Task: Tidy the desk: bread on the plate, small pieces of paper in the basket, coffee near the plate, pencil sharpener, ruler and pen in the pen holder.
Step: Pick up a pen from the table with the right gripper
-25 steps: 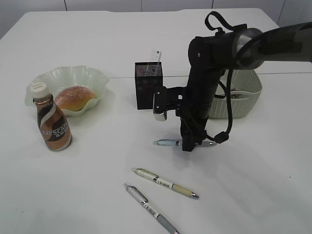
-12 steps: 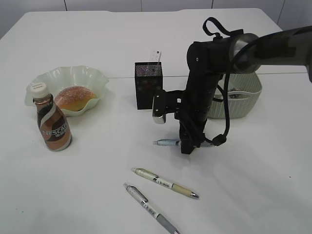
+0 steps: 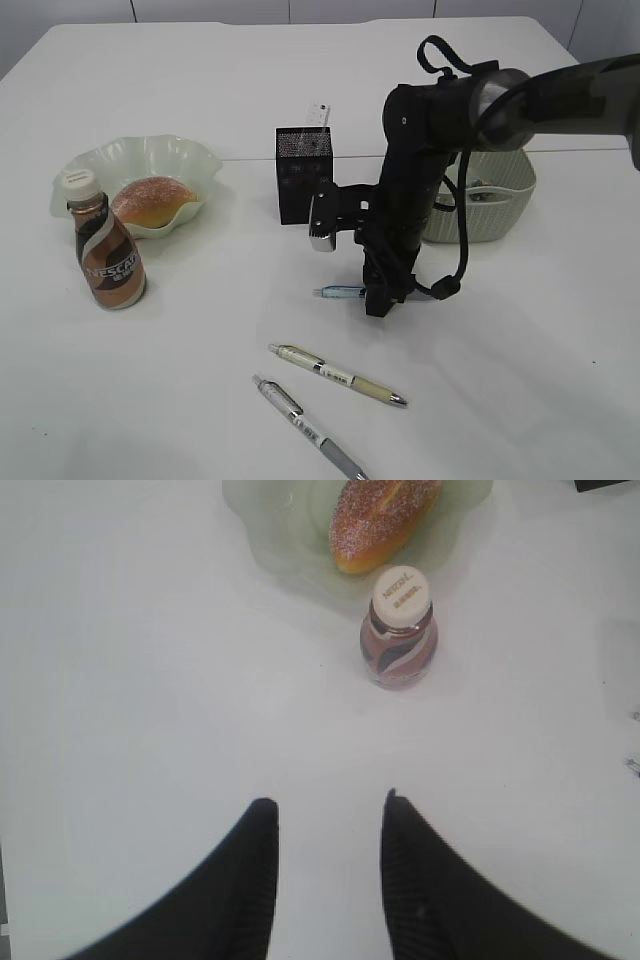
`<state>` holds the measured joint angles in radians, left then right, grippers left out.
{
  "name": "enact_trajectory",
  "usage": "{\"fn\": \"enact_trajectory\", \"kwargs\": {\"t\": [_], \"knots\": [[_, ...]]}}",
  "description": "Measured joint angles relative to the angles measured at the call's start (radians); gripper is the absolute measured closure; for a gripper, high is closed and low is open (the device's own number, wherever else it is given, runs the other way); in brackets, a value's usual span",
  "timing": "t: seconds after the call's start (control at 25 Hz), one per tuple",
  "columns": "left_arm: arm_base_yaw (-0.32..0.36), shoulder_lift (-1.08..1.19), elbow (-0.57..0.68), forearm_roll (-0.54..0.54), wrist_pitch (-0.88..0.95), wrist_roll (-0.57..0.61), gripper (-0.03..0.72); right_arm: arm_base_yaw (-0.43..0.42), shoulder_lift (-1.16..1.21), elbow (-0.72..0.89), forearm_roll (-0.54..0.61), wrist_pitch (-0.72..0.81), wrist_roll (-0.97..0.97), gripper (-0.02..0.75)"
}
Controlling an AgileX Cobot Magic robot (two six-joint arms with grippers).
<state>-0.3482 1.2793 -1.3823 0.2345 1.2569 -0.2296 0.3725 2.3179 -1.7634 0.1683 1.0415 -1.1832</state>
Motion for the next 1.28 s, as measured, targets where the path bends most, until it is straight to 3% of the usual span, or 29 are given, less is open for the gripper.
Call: {"fn": "enact_trajectory", "kwargs": {"t": [0.56, 0.92, 1.04, 1.28], "knots": [[0.000, 0.000, 0.000, 0.000, 0.000, 0.000, 0.444, 0.000, 0.000, 0.000, 0.010, -0.002, 0.000, 0.314], [0.000, 0.000, 0.000, 0.000, 0.000, 0.000, 0.445, 0.000, 0.000, 0.000, 0.010, -0.003, 0.000, 0.629], [0.000, 0.000, 0.000, 0.000, 0.000, 0.000, 0.445, 0.000, 0.000, 0.000, 0.010, 0.013, 0.000, 0.670], [0.000, 0.000, 0.000, 0.000, 0.000, 0.000, 0.445, 0.000, 0.000, -0.002, 0.010, 0.057, 0.114, 0.677]]}}
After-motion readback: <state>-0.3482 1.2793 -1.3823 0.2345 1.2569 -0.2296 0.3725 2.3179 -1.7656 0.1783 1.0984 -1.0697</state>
